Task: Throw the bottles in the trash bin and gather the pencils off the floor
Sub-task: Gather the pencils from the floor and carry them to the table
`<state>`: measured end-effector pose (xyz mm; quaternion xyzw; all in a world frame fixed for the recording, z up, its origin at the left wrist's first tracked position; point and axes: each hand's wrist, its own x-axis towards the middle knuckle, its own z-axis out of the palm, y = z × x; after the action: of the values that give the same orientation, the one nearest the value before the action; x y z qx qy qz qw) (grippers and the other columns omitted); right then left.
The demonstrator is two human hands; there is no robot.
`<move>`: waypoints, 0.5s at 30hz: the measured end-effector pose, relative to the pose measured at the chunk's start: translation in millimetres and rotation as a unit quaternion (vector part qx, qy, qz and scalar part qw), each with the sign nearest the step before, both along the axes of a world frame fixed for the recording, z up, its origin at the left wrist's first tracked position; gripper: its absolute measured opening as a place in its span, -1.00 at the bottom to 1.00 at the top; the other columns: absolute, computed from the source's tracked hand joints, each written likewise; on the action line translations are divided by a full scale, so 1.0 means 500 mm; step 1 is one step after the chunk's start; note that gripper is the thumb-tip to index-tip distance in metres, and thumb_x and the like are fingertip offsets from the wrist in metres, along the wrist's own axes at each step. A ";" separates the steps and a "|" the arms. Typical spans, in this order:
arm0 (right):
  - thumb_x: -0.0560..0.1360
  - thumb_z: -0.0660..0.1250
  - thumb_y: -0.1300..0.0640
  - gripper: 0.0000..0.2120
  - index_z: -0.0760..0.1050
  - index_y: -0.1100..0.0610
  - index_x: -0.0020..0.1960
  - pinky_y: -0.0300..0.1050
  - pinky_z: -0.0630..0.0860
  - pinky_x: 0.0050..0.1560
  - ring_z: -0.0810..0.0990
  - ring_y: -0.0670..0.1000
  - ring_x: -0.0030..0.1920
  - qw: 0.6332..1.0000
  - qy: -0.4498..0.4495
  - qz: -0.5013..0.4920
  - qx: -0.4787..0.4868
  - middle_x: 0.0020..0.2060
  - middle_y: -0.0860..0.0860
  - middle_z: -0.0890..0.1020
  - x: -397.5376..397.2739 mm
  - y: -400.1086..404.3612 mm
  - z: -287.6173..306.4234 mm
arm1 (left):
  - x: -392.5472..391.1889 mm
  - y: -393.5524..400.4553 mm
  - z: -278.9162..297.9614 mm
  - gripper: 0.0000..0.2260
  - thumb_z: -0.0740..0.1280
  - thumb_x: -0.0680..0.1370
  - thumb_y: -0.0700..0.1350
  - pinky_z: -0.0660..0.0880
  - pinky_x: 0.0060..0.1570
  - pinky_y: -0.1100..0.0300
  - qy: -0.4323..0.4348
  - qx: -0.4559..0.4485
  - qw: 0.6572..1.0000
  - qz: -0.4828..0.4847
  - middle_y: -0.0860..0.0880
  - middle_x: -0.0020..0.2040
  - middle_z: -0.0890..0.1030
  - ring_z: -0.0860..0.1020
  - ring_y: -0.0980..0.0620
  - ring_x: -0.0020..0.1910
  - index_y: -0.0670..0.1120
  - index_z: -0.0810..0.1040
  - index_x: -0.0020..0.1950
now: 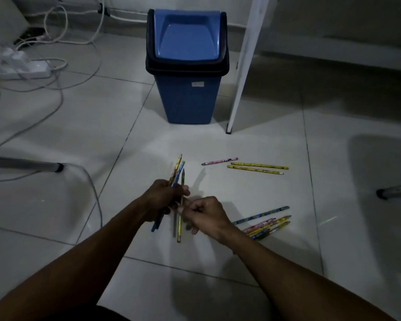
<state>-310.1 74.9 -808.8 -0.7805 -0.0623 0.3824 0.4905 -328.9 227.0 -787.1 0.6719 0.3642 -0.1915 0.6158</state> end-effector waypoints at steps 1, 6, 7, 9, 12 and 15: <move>0.49 0.44 0.05 -0.67 0.66 0.32 -0.24 -0.20 0.53 -0.45 0.61 0.08 -0.43 1.000 -0.002 -0.003 -0.003 -0.40 0.16 0.65 0.013 -0.007 0.008 | 0.012 0.004 0.010 -0.77 0.37 0.53 -0.07 0.29 -0.54 0.28 -0.006 0.015 1.000 0.000 -0.11 -0.32 0.57 0.43 0.05 -0.46 -0.24 0.65 -0.04; 0.42 0.40 0.01 -0.78 0.59 0.09 -0.34 -0.07 0.63 -0.11 0.70 0.11 -0.21 0.979 -0.133 -0.030 -0.149 -0.24 0.10 0.72 0.131 -0.020 -0.012 | 0.083 0.030 0.057 -0.80 0.25 0.60 -0.06 0.41 -0.37 0.16 -0.036 0.018 0.998 0.045 -0.11 -0.37 0.62 0.51 -0.03 -0.33 -0.18 0.55 -0.06; 0.43 0.37 0.03 -0.84 0.58 0.08 -0.28 -0.09 0.60 -0.03 0.69 0.15 -0.08 0.966 -0.174 -0.017 -0.191 -0.13 0.11 0.71 0.153 -0.018 -0.010 | 0.097 0.034 0.064 -0.79 0.24 0.61 -0.05 0.42 -0.34 0.15 -0.034 0.022 0.998 0.041 -0.12 -0.33 0.59 0.50 -0.04 -0.30 -0.18 0.54 -0.04; 0.48 0.31 0.07 -0.87 0.60 0.09 -0.09 -0.08 0.54 0.05 0.63 0.19 0.10 0.943 -0.231 0.011 -0.241 0.04 0.14 0.66 0.193 -0.010 -0.002 | 0.122 0.042 0.076 -0.77 0.24 0.61 -0.04 0.43 -0.31 0.14 -0.019 0.029 0.999 0.010 -0.13 -0.27 0.56 0.50 -0.04 -0.24 -0.20 0.54 0.02; 0.49 0.32 0.17 -0.77 0.60 0.11 0.13 -0.02 0.52 0.15 0.57 0.19 0.21 0.918 -0.280 0.072 -0.272 0.17 0.15 0.59 0.247 0.006 0.007 | 0.147 0.052 0.094 -0.78 0.26 0.60 -0.03 0.44 -0.28 0.15 0.024 0.034 0.998 -0.044 -0.14 -0.23 0.55 0.50 -0.03 -0.22 -0.19 0.54 -0.04; 0.48 0.29 0.21 -0.70 0.54 0.11 0.21 0.04 0.45 0.17 0.42 0.19 0.30 0.876 -0.349 0.158 -0.294 0.23 0.15 0.49 0.282 0.019 -0.005 | 0.163 0.062 0.102 -0.77 0.26 0.60 -0.03 0.43 -0.32 0.14 0.052 0.027 0.996 -0.062 -0.14 -0.27 0.51 0.46 -0.04 -0.34 -0.18 0.49 -0.11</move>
<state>-168.9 84.3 -811.2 -0.9515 -0.2362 0.1582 0.1176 -247.5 258.1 -736.0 0.6989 0.3585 -0.2538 0.5645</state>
